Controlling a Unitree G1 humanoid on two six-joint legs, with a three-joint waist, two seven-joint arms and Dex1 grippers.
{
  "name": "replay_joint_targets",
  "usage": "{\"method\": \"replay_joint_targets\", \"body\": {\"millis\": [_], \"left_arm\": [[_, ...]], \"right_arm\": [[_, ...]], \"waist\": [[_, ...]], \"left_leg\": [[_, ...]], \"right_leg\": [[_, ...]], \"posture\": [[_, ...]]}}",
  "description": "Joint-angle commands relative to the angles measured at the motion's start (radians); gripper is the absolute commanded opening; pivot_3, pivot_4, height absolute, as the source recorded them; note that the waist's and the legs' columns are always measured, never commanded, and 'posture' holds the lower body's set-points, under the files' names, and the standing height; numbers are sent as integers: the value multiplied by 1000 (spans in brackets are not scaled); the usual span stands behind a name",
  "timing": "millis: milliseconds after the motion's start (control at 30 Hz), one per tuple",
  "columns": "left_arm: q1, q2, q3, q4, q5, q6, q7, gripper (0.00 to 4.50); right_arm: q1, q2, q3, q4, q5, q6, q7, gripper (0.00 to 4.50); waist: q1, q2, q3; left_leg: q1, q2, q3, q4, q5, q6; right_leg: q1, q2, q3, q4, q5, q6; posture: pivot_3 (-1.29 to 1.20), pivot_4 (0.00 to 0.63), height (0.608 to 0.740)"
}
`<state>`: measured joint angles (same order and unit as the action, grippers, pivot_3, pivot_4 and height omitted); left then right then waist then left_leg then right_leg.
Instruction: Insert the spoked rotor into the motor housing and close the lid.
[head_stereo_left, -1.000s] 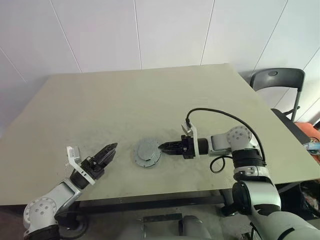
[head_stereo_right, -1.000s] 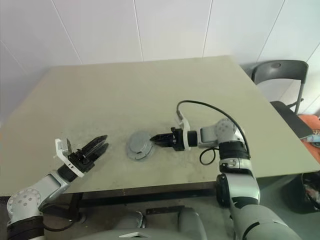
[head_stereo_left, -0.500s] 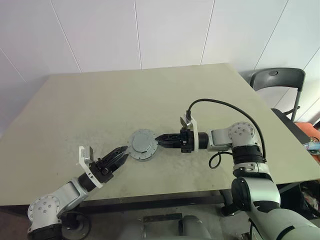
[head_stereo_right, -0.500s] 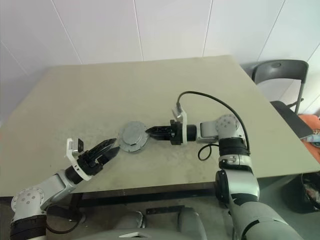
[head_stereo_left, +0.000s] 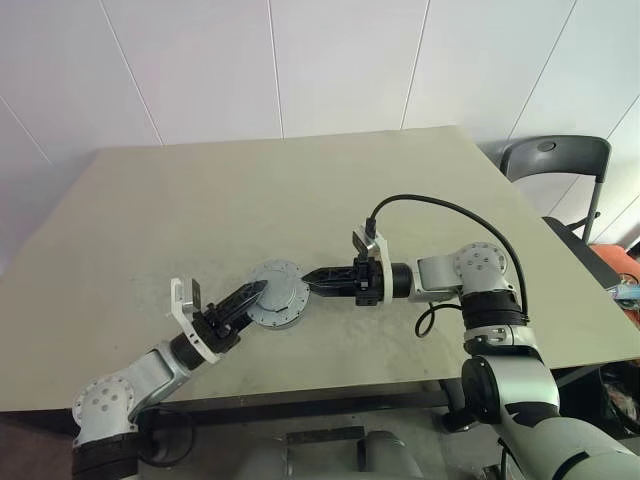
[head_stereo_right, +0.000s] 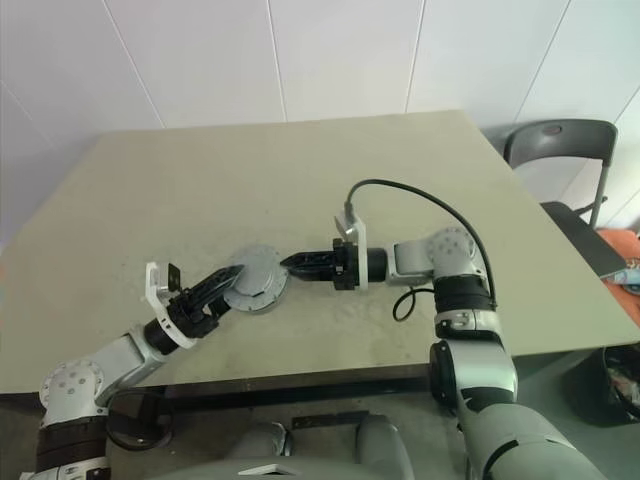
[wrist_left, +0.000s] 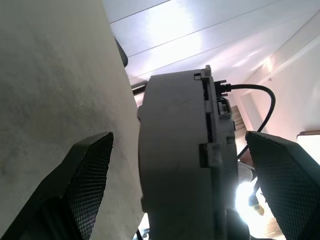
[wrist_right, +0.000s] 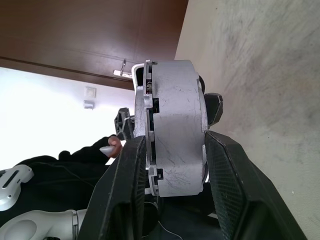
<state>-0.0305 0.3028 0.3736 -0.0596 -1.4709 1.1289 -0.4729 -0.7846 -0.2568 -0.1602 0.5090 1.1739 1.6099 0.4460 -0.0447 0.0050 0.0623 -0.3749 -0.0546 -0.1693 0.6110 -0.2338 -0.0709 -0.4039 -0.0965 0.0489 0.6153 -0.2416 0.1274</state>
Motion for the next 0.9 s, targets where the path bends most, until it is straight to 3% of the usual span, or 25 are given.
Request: {"method": "replay_joint_targets", "body": {"millis": [33,233,267,733,900], "left_arm": [[-14,11,-6,-27,-52,10,-1,4123],[-10,24,-17,-32,-68,14,-3,2375],[-9,25,-19,-33,-71,14,-4,2279],[2,29,-29,-49,-75,13,-5,2279],[4,34,-34,-52,-78,6,-4,2278]], "right_arm": [[-20,4,-8,-46,75,5,1,1452],[-19,6,-2,-38,100,5,-22,1451],[-18,5,0,-38,100,5,-24,1448],[22,32,-17,-129,55,-3,-33,1447],[34,37,-29,-147,19,3,-27,3079]], "waist": [[0,0,0],[0,0,0],[0,0,0],[1,0,0],[0,0,0]], "left_leg": [[0,0,0,0,0,0],[0,0,0,0,0,0],[0,0,0,0,0,0],[0,0,0,0,0,0],[0,0,0,0,0,0]], "right_leg": [[0,0,0,0,0,0],[0,0,0,0,0,0],[0,0,0,0,0,0],[0,0,0,-1,0,0],[0,0,0,-1,-1,1]], "posture": [[0,0,740],[0,0,740],[0,0,740],[0,0,740],[0,0,740]]}}
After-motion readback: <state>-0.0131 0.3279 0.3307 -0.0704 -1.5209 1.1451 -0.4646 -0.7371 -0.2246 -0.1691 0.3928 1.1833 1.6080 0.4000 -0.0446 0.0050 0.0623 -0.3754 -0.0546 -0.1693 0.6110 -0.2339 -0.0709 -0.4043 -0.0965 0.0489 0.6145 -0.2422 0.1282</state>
